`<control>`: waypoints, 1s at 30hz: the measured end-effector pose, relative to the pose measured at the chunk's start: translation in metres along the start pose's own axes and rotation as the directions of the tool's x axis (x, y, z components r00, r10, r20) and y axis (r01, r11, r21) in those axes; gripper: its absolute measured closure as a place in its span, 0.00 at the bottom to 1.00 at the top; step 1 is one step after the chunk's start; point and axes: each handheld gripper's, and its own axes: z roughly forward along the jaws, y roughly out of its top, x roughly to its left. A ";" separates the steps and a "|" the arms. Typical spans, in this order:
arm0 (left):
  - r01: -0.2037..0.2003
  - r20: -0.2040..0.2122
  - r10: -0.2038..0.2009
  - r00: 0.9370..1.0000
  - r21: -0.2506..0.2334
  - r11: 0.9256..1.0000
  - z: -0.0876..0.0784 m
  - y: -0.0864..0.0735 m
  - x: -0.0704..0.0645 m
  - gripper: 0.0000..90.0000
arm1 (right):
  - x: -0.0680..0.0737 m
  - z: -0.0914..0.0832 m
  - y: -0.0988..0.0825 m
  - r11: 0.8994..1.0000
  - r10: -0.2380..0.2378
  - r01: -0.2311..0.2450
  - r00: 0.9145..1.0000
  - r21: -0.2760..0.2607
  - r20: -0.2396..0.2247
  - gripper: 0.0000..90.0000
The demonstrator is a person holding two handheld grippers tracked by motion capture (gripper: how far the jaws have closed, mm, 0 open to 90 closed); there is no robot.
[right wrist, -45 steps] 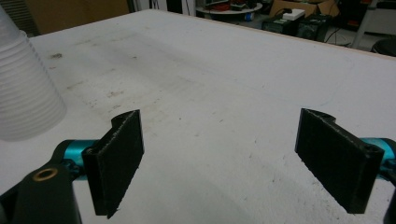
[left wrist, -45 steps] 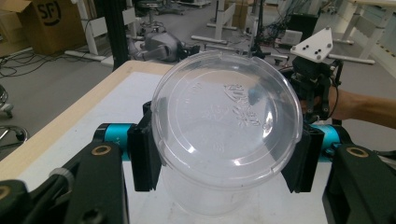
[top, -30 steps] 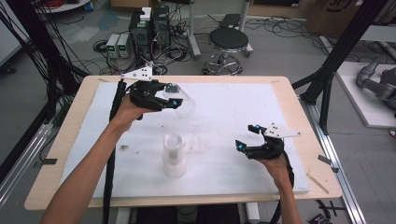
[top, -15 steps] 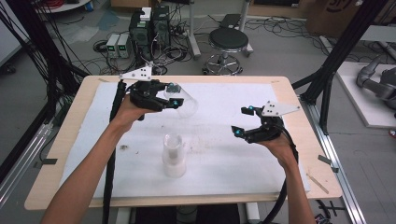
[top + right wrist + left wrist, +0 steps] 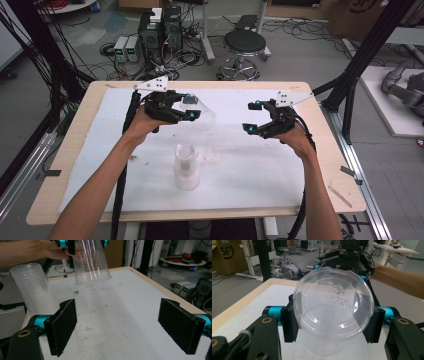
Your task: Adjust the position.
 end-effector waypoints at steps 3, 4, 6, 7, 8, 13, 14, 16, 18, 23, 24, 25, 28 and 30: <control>0.002 0.006 -0.002 1.000 -0.005 1.000 0.003 -0.002 0.001 0.46 | -0.003 0.006 0.006 1.000 -0.020 0.020 0.999 -0.005 -0.031 0.17; 0.005 0.009 -0.005 1.000 -0.005 1.000 0.004 -0.002 0.000 0.46 | -0.004 0.008 0.007 1.000 -0.017 0.017 0.999 0.001 -0.039 0.17; 0.006 0.016 -0.006 1.000 -0.007 1.000 0.006 -0.003 0.001 0.46 | -0.005 0.011 0.011 1.000 -0.025 0.025 0.998 -0.005 -0.054 0.17; 0.012 0.020 -0.012 1.000 -0.014 1.000 0.007 -0.003 0.000 0.46 | -0.006 0.013 0.013 0.999 -0.032 0.031 0.997 -0.006 -0.064 0.17; 0.011 0.023 -0.011 1.000 -0.013 1.000 0.008 -0.003 0.000 0.46 | -0.006 0.014 0.015 0.999 -0.033 0.032 0.997 -0.015 -0.070 0.17; 0.012 0.036 -0.011 0.999 -0.021 1.000 0.012 -0.004 -0.001 0.46 | -0.010 0.021 0.023 0.998 -0.054 0.050 0.994 -0.047 -0.099 0.17; 0.013 0.037 -0.012 0.999 -0.021 1.000 0.012 -0.004 -0.001 0.46 | -0.011 0.024 0.025 0.997 -0.059 0.054 0.993 -0.053 -0.105 0.17; 0.021 0.041 -0.019 0.999 -0.028 0.999 0.013 -0.004 -0.001 0.46 | -0.010 0.028 0.027 0.996 -0.066 0.059 0.990 -0.061 -0.121 0.17; 0.022 0.048 -0.020 0.999 -0.035 0.999 0.014 -0.003 -0.001 0.46 | -0.010 0.033 0.028 0.996 -0.064 0.056 0.989 -0.063 -0.134 0.17; 0.035 0.066 -0.031 0.997 -0.065 0.997 0.016 -0.004 0.000 0.46 | -0.010 0.042 0.026 0.997 -0.055 0.046 0.988 -0.064 -0.148 0.17; 0.038 0.066 -0.033 0.997 -0.068 0.997 0.016 -0.004 0.000 0.46 | -0.009 0.043 0.027 0.997 -0.051 0.042 0.987 -0.062 -0.155 0.17; 0.037 0.066 -0.032 0.997 -0.070 0.997 0.017 -0.004 0.000 0.46 | -0.008 0.044 0.027 0.997 -0.052 0.043 0.987 -0.066 -0.154 0.17; 0.041 0.072 -0.035 0.997 -0.082 0.996 0.019 -0.004 0.000 0.46 | -0.007 0.049 0.028 0.996 -0.054 0.041 0.985 -0.079 -0.167 0.17; 0.037 0.076 -0.031 0.997 -0.081 0.996 0.020 -0.004 0.000 0.46 | -0.006 0.053 0.028 0.996 -0.057 0.044 0.983 -0.083 -0.173 0.17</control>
